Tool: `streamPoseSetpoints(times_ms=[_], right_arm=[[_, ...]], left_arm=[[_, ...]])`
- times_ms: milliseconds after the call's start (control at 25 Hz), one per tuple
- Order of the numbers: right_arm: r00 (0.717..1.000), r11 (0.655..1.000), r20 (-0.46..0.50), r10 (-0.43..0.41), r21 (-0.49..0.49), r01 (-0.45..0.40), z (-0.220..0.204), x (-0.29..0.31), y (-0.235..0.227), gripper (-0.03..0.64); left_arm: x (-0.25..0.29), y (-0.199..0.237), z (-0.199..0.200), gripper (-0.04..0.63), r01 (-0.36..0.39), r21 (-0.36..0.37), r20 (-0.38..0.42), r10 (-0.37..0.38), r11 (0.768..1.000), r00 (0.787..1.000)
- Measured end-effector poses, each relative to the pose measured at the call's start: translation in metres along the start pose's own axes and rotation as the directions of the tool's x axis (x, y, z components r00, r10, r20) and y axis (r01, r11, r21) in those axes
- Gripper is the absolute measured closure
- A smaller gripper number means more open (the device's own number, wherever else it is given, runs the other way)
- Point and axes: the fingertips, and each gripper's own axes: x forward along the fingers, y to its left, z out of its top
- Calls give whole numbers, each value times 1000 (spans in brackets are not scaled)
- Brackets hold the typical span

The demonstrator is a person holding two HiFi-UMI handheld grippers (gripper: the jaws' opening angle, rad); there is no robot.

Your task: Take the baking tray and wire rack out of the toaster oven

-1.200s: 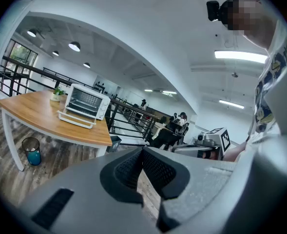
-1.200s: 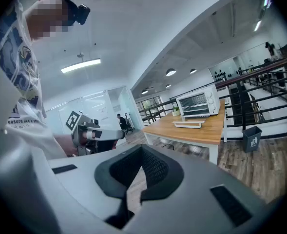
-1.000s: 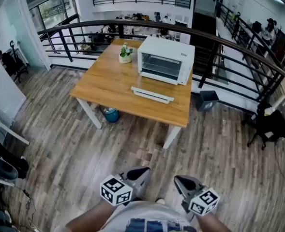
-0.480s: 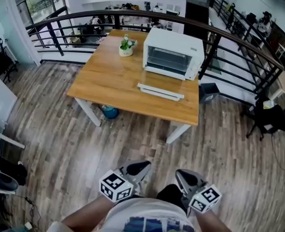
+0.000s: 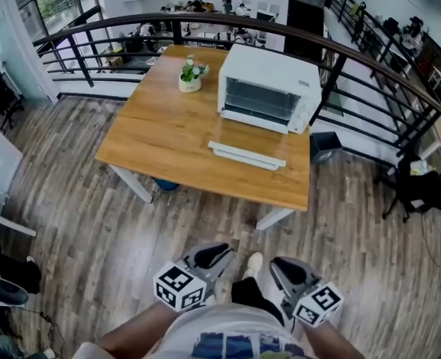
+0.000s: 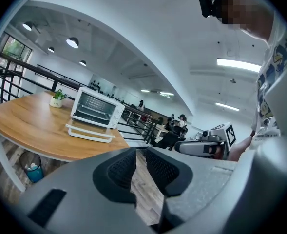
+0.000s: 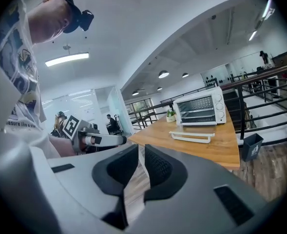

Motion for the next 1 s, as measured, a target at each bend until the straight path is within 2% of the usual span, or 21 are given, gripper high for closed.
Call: streamPoseSetpoints(times_ms=[280,520,760,880,1000], right_arm=[[999,999,-8,50,-18,-50,46,32,-105,577],[995,995,-31,93,-16,-94,70,49,-184,575],[996,997,-49,73,-36,-74,77,67,-249,574],[998,998,-46,54,-28,-55,86,79,-264,574],[999,1000,-36,16,-22,-17,95,93,-277,574]], left_arm=[[98,32,48,534,-38,-8,-5,38,999,999],[176,64,77,526,-89,-61,9,90,994,996],[238,98,99,520,-118,-70,22,120,991,993],[256,120,110,518,-132,-43,14,132,990,991],[273,147,122,513,-108,-61,25,110,992,994]])
